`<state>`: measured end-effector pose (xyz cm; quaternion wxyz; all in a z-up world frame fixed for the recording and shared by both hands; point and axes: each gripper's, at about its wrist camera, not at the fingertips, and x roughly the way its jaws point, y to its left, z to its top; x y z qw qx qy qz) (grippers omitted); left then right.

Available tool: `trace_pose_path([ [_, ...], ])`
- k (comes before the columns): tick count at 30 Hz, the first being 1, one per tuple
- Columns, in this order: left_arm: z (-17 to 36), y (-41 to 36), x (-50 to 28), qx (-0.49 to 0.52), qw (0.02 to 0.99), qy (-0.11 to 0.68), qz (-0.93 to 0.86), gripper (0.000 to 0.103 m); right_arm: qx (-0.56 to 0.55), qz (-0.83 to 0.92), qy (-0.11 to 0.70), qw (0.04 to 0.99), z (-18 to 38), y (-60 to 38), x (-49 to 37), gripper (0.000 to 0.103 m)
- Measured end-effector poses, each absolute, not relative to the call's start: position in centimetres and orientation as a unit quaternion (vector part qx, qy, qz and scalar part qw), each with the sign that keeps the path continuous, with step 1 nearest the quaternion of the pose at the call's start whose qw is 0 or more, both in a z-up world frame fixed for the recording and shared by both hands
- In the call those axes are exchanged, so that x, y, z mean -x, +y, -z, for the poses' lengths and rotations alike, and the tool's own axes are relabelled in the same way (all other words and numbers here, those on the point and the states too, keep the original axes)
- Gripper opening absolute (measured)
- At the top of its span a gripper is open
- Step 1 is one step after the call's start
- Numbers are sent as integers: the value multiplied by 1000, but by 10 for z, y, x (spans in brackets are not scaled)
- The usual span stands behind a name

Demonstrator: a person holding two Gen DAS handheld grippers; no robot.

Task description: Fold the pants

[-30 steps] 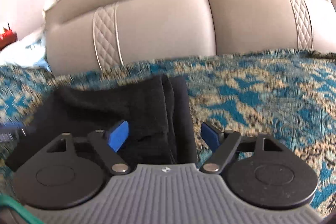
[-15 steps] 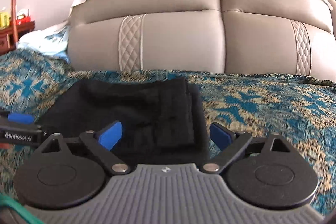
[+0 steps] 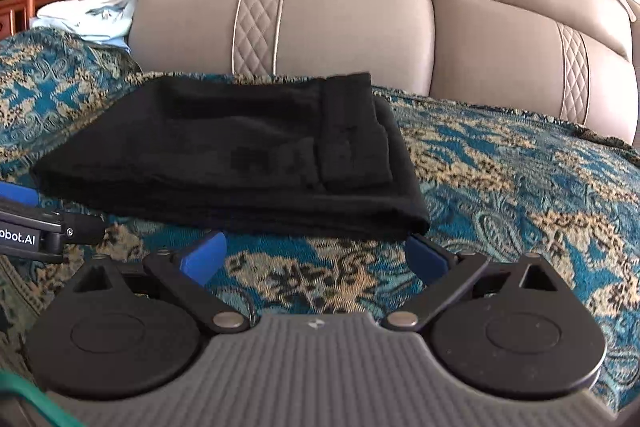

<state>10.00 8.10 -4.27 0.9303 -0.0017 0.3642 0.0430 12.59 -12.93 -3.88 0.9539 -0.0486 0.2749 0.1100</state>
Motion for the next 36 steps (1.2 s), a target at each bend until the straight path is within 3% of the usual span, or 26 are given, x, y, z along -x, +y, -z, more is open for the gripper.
trace_pose_path([
  [7, 47, 83, -104, 8, 931, 362, -52, 103, 52, -108, 274, 954, 47, -126, -126, 103],
  [36, 50, 88, -108, 12, 931, 361, -45, 103, 54, -116, 281, 951, 49, -123, -129, 103],
])
